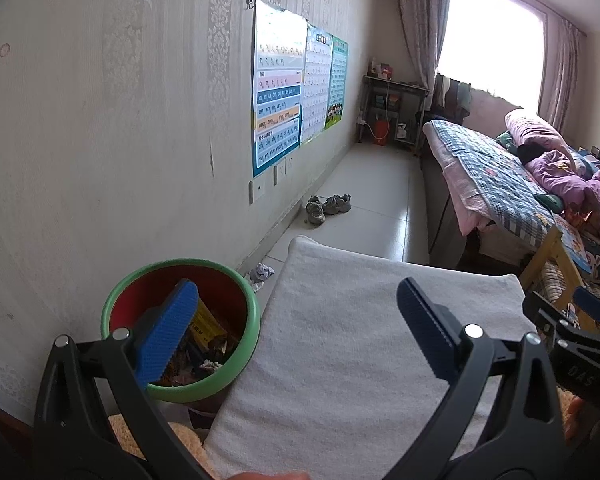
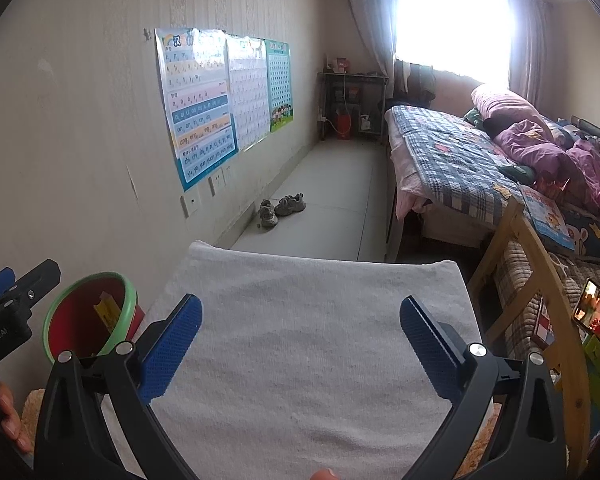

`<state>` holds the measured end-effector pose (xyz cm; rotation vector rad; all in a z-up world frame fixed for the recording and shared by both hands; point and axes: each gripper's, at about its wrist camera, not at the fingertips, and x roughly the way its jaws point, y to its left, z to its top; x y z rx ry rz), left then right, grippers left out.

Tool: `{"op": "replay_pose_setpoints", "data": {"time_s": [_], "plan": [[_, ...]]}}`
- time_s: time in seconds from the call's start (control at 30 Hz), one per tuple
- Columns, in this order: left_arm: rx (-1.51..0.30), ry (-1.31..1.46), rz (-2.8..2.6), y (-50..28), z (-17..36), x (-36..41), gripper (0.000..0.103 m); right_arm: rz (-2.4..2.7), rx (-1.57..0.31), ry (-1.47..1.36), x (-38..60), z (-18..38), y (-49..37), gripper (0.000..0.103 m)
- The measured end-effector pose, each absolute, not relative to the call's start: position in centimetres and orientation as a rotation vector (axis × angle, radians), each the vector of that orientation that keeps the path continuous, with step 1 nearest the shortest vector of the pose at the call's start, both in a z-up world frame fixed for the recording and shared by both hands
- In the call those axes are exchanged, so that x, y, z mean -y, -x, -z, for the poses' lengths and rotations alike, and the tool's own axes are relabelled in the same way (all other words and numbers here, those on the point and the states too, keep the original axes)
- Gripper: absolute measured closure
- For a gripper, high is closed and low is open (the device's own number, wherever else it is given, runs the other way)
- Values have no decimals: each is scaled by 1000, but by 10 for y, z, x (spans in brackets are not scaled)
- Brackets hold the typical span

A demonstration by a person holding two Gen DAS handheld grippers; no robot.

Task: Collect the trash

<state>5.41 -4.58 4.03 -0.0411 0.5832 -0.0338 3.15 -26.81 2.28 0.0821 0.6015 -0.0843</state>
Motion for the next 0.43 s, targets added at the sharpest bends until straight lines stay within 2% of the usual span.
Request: {"op": "replay_pose_setpoints", "data": {"time_s": [0.2,0.43], "plan": [[-576,39,-8,-55,-37,42,6,82,-643,-91,273,-8,-38,7],[-638,57,-23,-59,-23,28,6,193,-779,-95,320,75,-50,7]]}}
